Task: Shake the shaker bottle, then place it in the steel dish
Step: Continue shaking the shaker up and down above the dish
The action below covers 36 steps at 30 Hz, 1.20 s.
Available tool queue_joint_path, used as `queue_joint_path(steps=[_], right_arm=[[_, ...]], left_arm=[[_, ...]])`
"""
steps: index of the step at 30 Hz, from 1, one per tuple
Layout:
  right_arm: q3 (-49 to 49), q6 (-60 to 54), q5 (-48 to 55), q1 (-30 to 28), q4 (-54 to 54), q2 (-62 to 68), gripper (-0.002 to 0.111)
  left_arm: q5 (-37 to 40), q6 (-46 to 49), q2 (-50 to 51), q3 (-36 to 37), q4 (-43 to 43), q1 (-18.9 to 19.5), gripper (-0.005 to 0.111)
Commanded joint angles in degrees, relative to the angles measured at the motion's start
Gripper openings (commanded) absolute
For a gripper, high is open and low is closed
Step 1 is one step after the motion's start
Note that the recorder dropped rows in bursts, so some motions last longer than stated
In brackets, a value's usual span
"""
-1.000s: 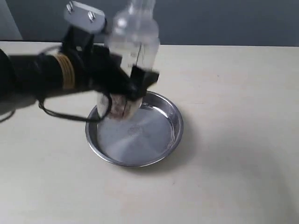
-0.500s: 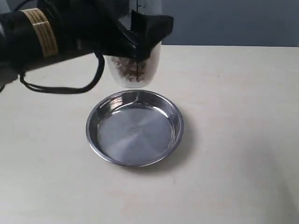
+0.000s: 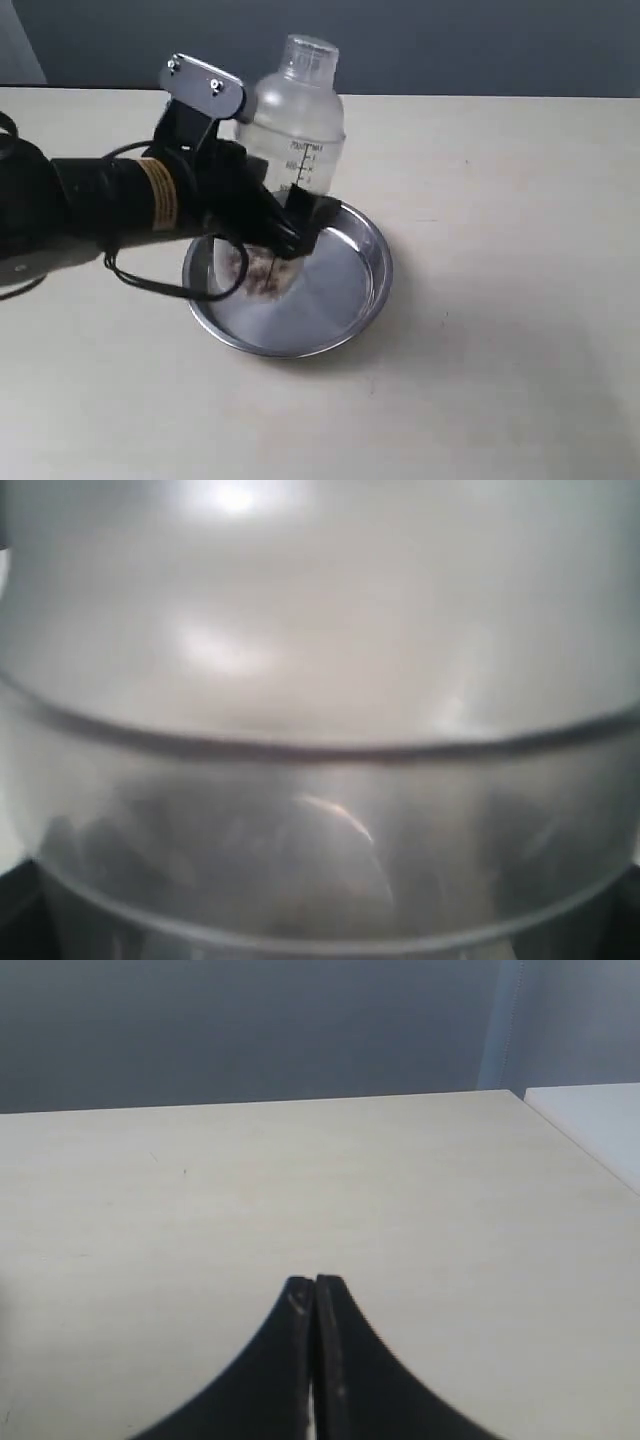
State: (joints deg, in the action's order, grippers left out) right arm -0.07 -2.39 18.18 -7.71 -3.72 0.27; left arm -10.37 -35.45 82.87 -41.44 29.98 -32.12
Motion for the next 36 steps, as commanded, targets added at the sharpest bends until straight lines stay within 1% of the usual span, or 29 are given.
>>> queue_joint_path(steps=[1,2,3,4,6,7,8,9,10,11,12,14,15,16,17,18,19,21,22,23,24,27,29,30,31,32,33,34,36], right_arm=[[0.1,-0.1,-0.7,-0.2,0.0,-0.3,-0.001],[0.1,-0.1,-0.7,-0.2,0.0,-0.3,-0.001],[0.1,-0.1,-0.7,-0.2,0.0,-0.3,-0.001],[0.1,-0.1,-0.7,-0.2,0.0,-0.3,-0.001],[0.1,-0.1,-0.7,-0.2,0.0,-0.3,-0.001],[0.1,-0.1,-0.7,-0.2,0.0,-0.3,-0.001],[0.1,-0.1,-0.7,-0.2,0.0,-0.3,-0.001],[0.1,-0.1,-0.7,-0.2,0.0,-0.3,-0.001],[0.1,-0.1,-0.7,-0.2,0.0,-0.3,-0.001],[0.1,-0.1,-0.7,-0.2,0.0,-0.3,-0.001],[0.1,-0.1,-0.7,-0.2,0.0,-0.3,-0.001],[0.1,-0.1,-0.7,-0.2,0.0,-0.3,-0.001],[0.1,-0.1,-0.7,-0.2,0.0,-0.3,-0.001],[0.1,-0.1,-0.7,-0.2,0.0,-0.3,-0.001],[0.1,-0.1,-0.7,-0.2,0.0,-0.3,-0.001],[0.1,-0.1,-0.7,-0.2,0.0,-0.3,-0.001],[0.1,-0.1,-0.7,-0.2,0.0,-0.3,-0.001],[0.1,-0.1,-0.7,-0.2,0.0,-0.3,-0.001],[0.1,-0.1,-0.7,-0.2,0.0,-0.3,-0.001],[0.1,-0.1,-0.7,-0.2,0.0,-0.3,-0.001],[0.1,-0.1,-0.7,-0.2,0.0,-0.3,-0.001],[0.1,-0.1,-0.7,-0.2,0.0,-0.3,-0.001],[0.1,-0.1,-0.7,-0.2,0.0,-0.3,-0.001],[0.1,-0.1,-0.7,-0.2,0.0,-0.3,-0.001],[0.1,-0.1,-0.7,-0.2,0.0,-0.3,-0.001],[0.1,-0.1,-0.7,-0.2,0.0,-0.3,-0.001],[0.1,-0.1,-0.7,-0.2,0.0,-0.3,-0.001],[0.1,-0.1,-0.7,-0.2,0.0,-0.3,-0.001],[0.1,-0.1,-0.7,-0.2,0.0,-0.3,-0.001]], left_arm=[[-5.8,4.2,-9.5,-8.9,-0.2,0.1,0.000],[-4.5,4.3,-9.2,-8.7,-0.5,0.1,0.000],[-1.5,4.0,-7.1,-7.2,-0.8,-0.1,0.000],[-0.1,3.7,-4.9,-5.5,-1.1,-0.1,0.000],[1.6,0.1,0.9,-2.3,-1.4,-0.1,0.000],[2.4,-1.2,1.5,-2.0,-1.4,-0.1,0.000],[0.5,-2.3,-1.6,-3.0,-1.0,-0.3,0.000],[-1.8,-1.6,-4.3,-4.1,-0.1,-0.4,0.000],[-5.9,0.7,-7.4,-5.5,2.0,-0.4,0.000],[-5.6,0.7,-7.1,-5.2,2.0,-0.4,0.000],[-3.9,0.5,-2.8,-1.7,1.9,-0.6,0.000],[-3.7,-0.6,0.9,0.1,1.2,-0.6,0.000],[-6.2,-0.5,-2.2,-1.4,1.2,-0.6,0.000],[-8.9,1.6,-5.4,-3.4,1.2,-0.6,0.000],[-9.2,4.9,-7.1,-5.0,0.6,-0.2,0.000],[-7.8,4.5,-6.8,-4.7,-1.1,-0.1,0.000],[-5.8,4.5,-4.1,-2.1,-2.5,-0.1,0.000],[-6.3,4.2,0.5,1.1,-3.9,-0.1,0.000],[-7.4,4.2,-0.4,0.8,-3.9,-0.1,0.000],[-11.0,5.1,-3.2,-0.3,-3.5,-0.1,0.000],[-12.7,6.8,-4.2,-1.0,-3.5,0.0,0.000],[-13.9,7.5,0.7,0.8,-2.4,0.0,0.000],[-20.1,7.6,-2.5,-1.2,-2.6,0.0,0.000],[-19.5,10.5,-5.6,-3.9,-3.7,0.0,0.000],[-16.8,12.1,-5.3,-4.0,-5.5,0.0,0.000],[-10.8,12.3,-1.0,-1.8,-8.2,0.0,0.000],[-8.7,12.0,2.4,-0.2,-9.1,0.0,0.000],[-7.7,9.7,5.7,0.9,-10.3,0.0,0.000],[-14.3,7.8,0.8,0.0,-8.3,-0.1,0.000]])
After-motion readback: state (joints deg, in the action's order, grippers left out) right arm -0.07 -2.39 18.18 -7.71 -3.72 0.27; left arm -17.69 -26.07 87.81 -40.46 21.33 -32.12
